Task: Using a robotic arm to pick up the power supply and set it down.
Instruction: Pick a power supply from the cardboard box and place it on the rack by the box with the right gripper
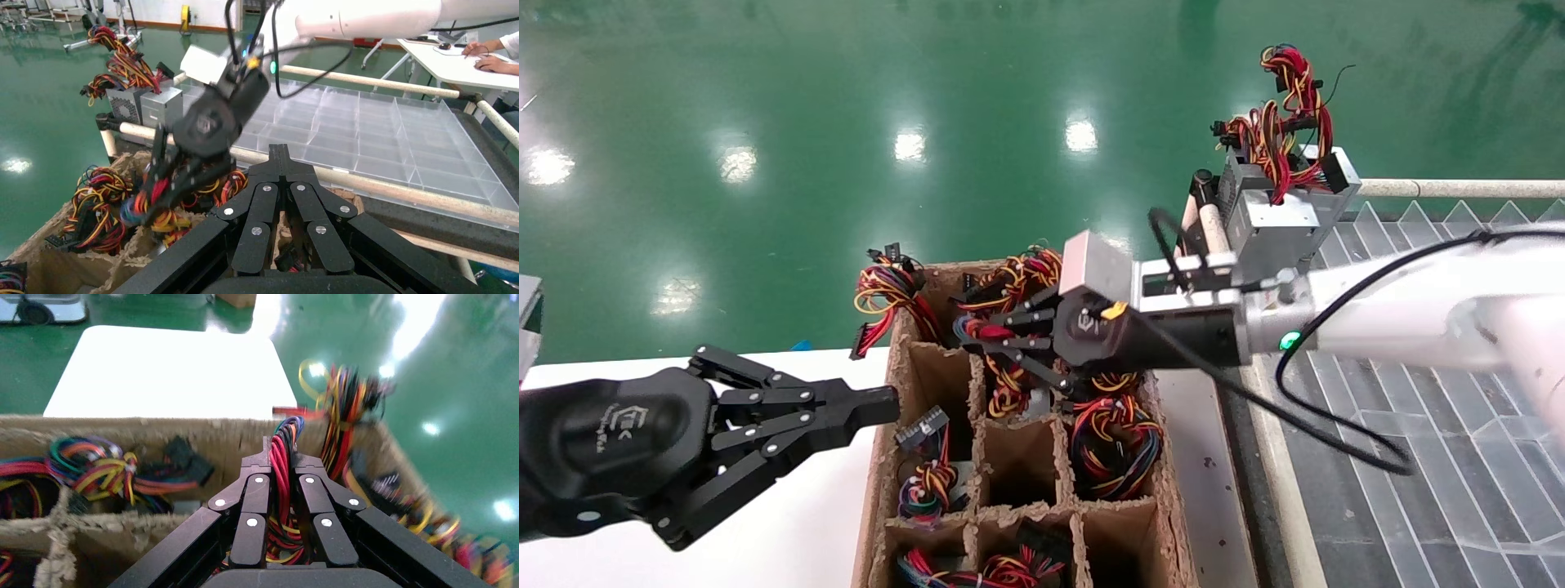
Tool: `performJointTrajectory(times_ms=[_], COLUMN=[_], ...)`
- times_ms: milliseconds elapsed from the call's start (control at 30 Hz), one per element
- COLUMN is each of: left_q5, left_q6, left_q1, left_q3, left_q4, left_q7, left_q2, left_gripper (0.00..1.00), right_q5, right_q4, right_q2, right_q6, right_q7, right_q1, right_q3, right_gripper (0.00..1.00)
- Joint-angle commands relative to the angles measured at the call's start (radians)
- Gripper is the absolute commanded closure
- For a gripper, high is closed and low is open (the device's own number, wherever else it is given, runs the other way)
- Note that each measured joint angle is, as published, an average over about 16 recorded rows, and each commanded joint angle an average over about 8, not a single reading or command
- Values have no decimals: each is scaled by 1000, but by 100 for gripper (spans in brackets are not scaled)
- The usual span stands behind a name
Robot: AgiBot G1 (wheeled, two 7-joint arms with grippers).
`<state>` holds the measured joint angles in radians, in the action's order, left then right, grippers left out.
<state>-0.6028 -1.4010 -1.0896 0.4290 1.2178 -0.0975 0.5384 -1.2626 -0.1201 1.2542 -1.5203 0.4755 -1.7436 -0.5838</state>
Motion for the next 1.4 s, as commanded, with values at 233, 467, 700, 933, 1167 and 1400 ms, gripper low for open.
performJointTrajectory(times_ms=[233,467,700,933,1167,1400], left_q5=[0,0,0,0,0,0], left_q6=[0,0,0,0,0,0], left_q1=[0,0,0,0,0,0], left_q3=[0,0,0,0,0,0], left_q4=[0,0,0,0,0,0], left_q7=[0,0,0,0,0,0], left_q2=[0,0,0,0,0,0], left_gripper=[100,100,100,100,100,100], right_q5=[37,97,138,142,100,42], right_q4=[-141,-405,-624,-719,-684,-552], right_q2=[-49,-141,-237,-304,-348,-390], right_q6=[-67,-59,18,138,205,234], right_q7=[56,113,138,149,179,210], right_q1=[-64,-82,-82,-82,-127,-196], right_q3=[9,7,48,101,119,115], right_gripper=[100,100,100,100,100,100])
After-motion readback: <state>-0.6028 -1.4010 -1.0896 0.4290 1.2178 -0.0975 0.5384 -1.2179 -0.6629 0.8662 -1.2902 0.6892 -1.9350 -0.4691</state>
